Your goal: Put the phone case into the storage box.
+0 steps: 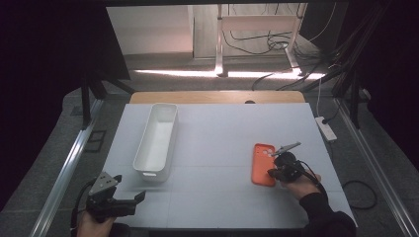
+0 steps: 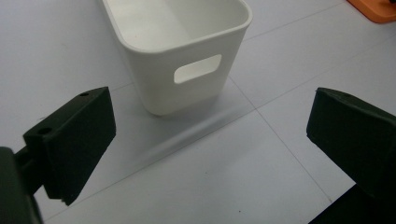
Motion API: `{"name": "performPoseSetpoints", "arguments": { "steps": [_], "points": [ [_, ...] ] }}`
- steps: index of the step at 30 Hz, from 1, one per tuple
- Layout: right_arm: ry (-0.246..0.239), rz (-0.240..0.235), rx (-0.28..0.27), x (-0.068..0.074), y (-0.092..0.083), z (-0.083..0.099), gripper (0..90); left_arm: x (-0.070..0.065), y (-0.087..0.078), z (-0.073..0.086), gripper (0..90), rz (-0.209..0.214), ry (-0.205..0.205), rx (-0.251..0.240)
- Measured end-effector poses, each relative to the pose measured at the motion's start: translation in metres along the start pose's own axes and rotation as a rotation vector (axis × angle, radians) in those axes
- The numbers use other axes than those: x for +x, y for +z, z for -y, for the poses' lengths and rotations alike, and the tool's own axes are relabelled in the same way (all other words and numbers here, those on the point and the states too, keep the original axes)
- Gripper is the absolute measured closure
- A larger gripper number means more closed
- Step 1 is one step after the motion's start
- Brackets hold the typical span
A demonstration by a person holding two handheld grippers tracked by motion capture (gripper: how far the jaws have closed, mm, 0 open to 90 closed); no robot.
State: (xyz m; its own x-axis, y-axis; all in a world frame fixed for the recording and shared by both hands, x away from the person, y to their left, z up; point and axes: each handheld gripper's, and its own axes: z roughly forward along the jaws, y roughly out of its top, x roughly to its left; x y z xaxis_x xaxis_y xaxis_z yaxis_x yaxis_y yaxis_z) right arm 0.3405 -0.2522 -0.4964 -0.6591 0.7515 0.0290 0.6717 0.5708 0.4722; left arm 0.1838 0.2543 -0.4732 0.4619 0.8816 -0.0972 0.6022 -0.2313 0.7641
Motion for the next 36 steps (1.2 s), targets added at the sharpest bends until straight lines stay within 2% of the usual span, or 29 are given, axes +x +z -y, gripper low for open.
{"name": "performPoseSetpoints", "arguments": {
  "steps": [19, 26, 32, 34, 36],
  "points": [
    [-0.006, 0.059, 0.020, -0.019, -0.008, 0.009, 89.4, 0.000, 0.000, 0.000, 2.3, 0.002, -0.002, -0.002],
    [0.006, 0.084, 0.019, -0.030, -0.010, 0.010, 89.4, 0.000, 0.000, 0.000, 2.2, 0.003, -0.003, -0.001],
    [0.016, 0.080, 0.032, -0.032, -0.010, 0.011, 89.4, 0.001, 0.000, 0.000, 2.2, 0.004, -0.003, -0.002],
    [0.024, 0.053, 0.005, -0.031, -0.013, 0.011, 89.2, 0.000, 0.000, 0.000, 2.2, 0.003, -0.002, -0.002],
    [0.034, 0.044, -0.036, -0.031, -0.018, 0.011, 84.0, 0.001, 0.000, 0.000, 2.2, 0.004, -0.003, -0.001]
  ]
}}
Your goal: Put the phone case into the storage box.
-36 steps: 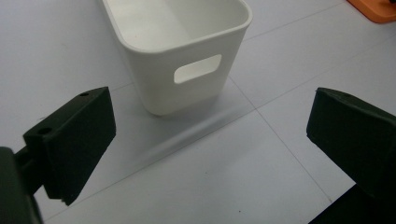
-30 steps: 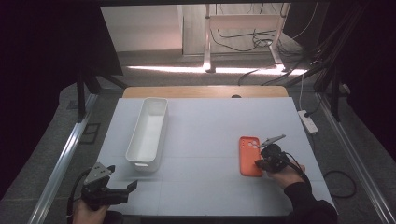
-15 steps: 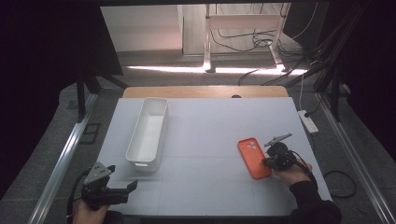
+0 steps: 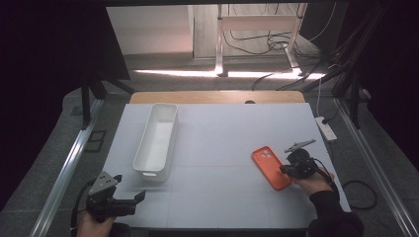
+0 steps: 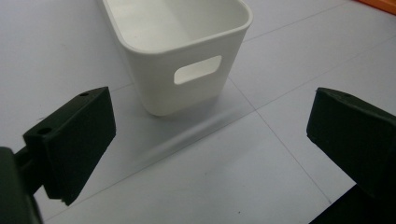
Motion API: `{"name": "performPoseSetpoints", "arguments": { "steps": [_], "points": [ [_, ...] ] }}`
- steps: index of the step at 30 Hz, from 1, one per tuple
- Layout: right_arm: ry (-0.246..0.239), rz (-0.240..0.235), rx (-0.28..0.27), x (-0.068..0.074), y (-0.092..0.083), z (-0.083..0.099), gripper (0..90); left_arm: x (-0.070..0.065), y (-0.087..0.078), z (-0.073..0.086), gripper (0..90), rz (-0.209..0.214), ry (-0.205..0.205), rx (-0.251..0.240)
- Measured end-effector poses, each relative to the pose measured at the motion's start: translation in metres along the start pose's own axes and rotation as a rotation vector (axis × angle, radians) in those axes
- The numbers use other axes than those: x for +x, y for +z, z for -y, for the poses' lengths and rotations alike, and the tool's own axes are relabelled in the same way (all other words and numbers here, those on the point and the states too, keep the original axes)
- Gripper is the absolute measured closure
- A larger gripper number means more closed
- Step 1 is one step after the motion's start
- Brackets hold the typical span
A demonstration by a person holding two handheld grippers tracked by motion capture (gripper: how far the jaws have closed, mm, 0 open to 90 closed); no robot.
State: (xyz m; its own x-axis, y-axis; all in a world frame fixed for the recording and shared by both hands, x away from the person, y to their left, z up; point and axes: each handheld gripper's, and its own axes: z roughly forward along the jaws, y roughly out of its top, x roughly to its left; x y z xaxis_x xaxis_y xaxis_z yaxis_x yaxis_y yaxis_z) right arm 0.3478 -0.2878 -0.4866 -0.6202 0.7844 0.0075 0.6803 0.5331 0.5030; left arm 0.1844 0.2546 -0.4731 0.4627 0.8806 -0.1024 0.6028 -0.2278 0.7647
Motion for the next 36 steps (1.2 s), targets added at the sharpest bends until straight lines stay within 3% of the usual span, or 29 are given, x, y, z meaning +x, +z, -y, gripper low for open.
{"name": "performPoseSetpoints", "arguments": {
  "steps": [3, 5, 8, 12, 16, 24, 30, 36],
  "points": [
    [0.014, 0.006, -0.036, 0.000, -0.005, -0.002, 73.4, 0.000, 0.000, 0.000, 2.3, -0.001, 0.002, 0.001],
    [0.026, 0.035, -0.049, 0.000, -0.006, -0.003, 57.8, 0.000, 0.000, 0.000, 2.3, -0.001, 0.002, 0.002],
    [0.014, 0.036, -0.058, 0.000, -0.005, -0.003, 45.9, 0.000, 0.000, 0.000, 2.3, 0.000, 0.002, 0.002],
    [0.021, 0.029, -0.070, -0.001, 0.000, -0.007, 16.7, 0.000, 0.001, 0.000, 2.3, 0.001, 0.000, 0.003],
    [0.043, 0.043, -0.081, -0.001, 0.001, -0.008, 2.4, 0.000, 0.001, 0.000, 2.4, 0.002, 0.000, 0.003],
    [0.086, 0.049, -0.068, -0.010, 0.000, -0.008, 0.0, 0.000, 0.001, -0.001, 2.3, 0.003, 0.000, 0.004],
    [0.087, 0.049, -0.045, -0.013, 0.002, -0.008, 0.9, 0.000, 0.001, -0.001, 2.4, 0.003, 0.000, 0.004],
    [0.066, 0.049, 0.014, -0.014, 0.010, -0.005, 14.5, 0.000, 0.001, -0.001, 2.3, 0.002, 0.000, 0.004]
  ]
}}
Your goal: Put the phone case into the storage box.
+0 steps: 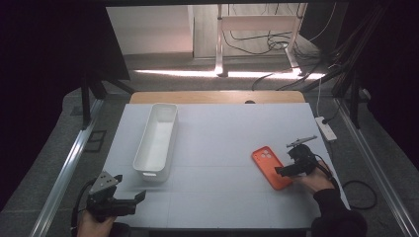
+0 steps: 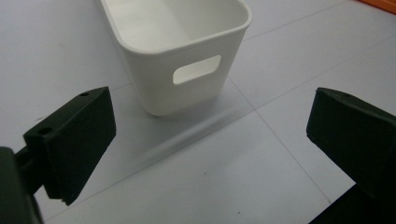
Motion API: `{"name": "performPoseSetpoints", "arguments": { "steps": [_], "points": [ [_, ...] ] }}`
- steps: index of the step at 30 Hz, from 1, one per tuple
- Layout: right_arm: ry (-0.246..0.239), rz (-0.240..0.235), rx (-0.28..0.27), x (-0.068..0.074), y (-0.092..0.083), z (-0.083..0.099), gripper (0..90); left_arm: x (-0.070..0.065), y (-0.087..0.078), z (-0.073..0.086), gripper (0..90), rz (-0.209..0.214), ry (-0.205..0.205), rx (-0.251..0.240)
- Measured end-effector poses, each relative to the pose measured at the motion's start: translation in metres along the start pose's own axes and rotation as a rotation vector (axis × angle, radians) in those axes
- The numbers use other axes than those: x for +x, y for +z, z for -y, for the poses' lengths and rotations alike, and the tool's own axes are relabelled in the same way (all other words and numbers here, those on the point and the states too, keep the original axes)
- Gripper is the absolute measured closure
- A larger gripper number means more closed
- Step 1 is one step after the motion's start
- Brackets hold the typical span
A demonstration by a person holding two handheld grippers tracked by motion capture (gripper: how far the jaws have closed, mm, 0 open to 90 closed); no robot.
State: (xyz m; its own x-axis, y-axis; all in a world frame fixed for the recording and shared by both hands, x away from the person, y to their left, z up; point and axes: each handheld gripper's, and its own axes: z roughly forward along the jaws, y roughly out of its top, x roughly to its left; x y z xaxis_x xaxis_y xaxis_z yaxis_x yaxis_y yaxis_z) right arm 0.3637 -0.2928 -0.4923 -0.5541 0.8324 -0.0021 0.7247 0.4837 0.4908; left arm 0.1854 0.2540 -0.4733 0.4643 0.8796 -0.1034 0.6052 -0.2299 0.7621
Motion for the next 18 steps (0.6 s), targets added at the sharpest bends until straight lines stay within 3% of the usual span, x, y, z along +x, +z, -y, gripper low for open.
{"name": "performPoseSetpoints", "arguments": {
  "steps": [2, 4, 7, 8, 11, 12, 14, 17, 18],
  "points": [
    [-0.005, -0.008, 0.012, -0.0010, 0.0017, 0.0015, 22.1, 0.0000, 0.0000, 0.0000, 2.3, 0.000, 0.000, 0.000],
    [-0.007, -0.008, 0.019, -0.0015, 0.0026, 0.0022, 24.2, -0.0001, 0.0001, -0.0001, 2.4, 0.000, 0.000, 0.000],
    [-0.010, -0.023, 0.028, -0.0033, 0.0027, 0.0035, 35.9, -0.0002, 0.0001, -0.0002, 2.4, 0.000, 0.001, 0.001],
    [-0.008, -0.032, 0.039, -0.0038, 0.0030, 0.0040, 43.4, -0.0002, 0.0001, -0.0001, 2.3, 0.001, 0.002, 0.000],
    [-0.005, -0.042, 0.049, -0.0047, 0.0037, 0.0047, 48.6, -0.0003, -0.0001, 0.0000, 2.1, 0.003, 0.005, -0.003],
    [0.002, -0.054, 0.052, -0.0059, 0.0025, 0.0044, 57.9, -0.0001, -0.0003, 0.0001, 1.5, 0.003, 0.004, -0.003],
    [0.004, -0.057, 0.051, -0.0063, 0.0024, 0.0047, 60.4, 0.0006, -0.0008, 0.0003, 1.6, 0.011, 0.002, -0.007],
    [0.021, -0.075, 0.061, -0.0092, 0.0011, 0.0048, 77.2, 0.0004, -0.0011, 0.0003, 1.8, 0.013, 0.005, -0.010],
    [0.021, -0.075, 0.061, -0.0092, 0.0011, 0.0048, 77.2, 0.0000, -0.0012, 0.0003, 1.8, 0.012, 0.008, -0.011]
  ]
}}
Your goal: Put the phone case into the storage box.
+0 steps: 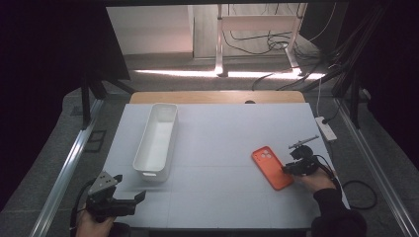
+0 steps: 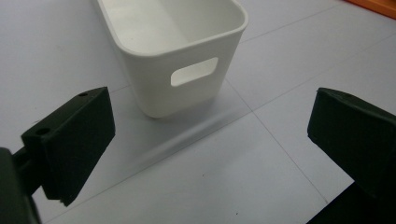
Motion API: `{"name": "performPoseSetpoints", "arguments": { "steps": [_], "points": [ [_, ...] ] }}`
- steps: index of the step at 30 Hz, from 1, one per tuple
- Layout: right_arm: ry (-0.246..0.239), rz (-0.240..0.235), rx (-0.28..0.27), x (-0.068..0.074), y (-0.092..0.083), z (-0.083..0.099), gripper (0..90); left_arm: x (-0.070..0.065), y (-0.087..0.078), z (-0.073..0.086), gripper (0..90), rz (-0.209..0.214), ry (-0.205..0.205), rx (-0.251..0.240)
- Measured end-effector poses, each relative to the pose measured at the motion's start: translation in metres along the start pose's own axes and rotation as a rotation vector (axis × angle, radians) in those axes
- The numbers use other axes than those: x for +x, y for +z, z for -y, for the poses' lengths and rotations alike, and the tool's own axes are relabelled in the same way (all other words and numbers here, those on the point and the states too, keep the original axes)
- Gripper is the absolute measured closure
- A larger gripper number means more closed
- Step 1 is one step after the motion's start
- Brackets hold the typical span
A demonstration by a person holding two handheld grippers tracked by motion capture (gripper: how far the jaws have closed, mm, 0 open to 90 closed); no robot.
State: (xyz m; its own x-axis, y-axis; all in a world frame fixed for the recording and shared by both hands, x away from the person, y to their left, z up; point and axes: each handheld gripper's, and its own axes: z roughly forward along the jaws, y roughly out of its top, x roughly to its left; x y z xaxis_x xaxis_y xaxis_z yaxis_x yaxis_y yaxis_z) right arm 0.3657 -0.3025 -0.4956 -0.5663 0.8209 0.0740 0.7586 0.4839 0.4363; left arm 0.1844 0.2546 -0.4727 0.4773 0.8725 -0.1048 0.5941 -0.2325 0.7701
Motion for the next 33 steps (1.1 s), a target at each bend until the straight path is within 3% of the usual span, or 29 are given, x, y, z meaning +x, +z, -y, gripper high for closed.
{"name": "performPoseSetpoints", "arguments": {
  "steps": [2, 7, 15, 19, 23, 33],
  "points": [
    [0.006, -0.003, 0.012, 0.001, 0.000, -0.001, 87.3, -0.002, 0.000, 0.000, 2.2, -0.004, 0.017, 0.005],
    [0.015, 0.016, 0.023, 0.003, -0.001, -0.002, 89.0, -0.006, 0.003, -0.002, 3.3, -0.018, 0.044, 0.034],
    [0.039, 0.015, -0.016, 0.004, -0.006, -0.002, 89.7, -0.005, 0.003, -0.002, 0.3, -0.030, 0.038, 0.031],
    [0.036, 0.013, -0.050, 0.008, -0.011, -0.002, 89.8, -0.003, 0.002, -0.003, 0.3, -0.006, 0.028, 0.021],
    [0.018, 0.016, -0.075, 0.012, -0.014, -0.002, 89.7, -0.006, 0.004, -0.005, 0.0, -0.003, 0.055, 0.019],
    [-0.005, -0.001, -0.186, 0.020, -0.031, -0.003, 89.7, -0.018, 0.012, -0.020, 0.0, 0.077, 0.077, 0.000]
  ]
}}
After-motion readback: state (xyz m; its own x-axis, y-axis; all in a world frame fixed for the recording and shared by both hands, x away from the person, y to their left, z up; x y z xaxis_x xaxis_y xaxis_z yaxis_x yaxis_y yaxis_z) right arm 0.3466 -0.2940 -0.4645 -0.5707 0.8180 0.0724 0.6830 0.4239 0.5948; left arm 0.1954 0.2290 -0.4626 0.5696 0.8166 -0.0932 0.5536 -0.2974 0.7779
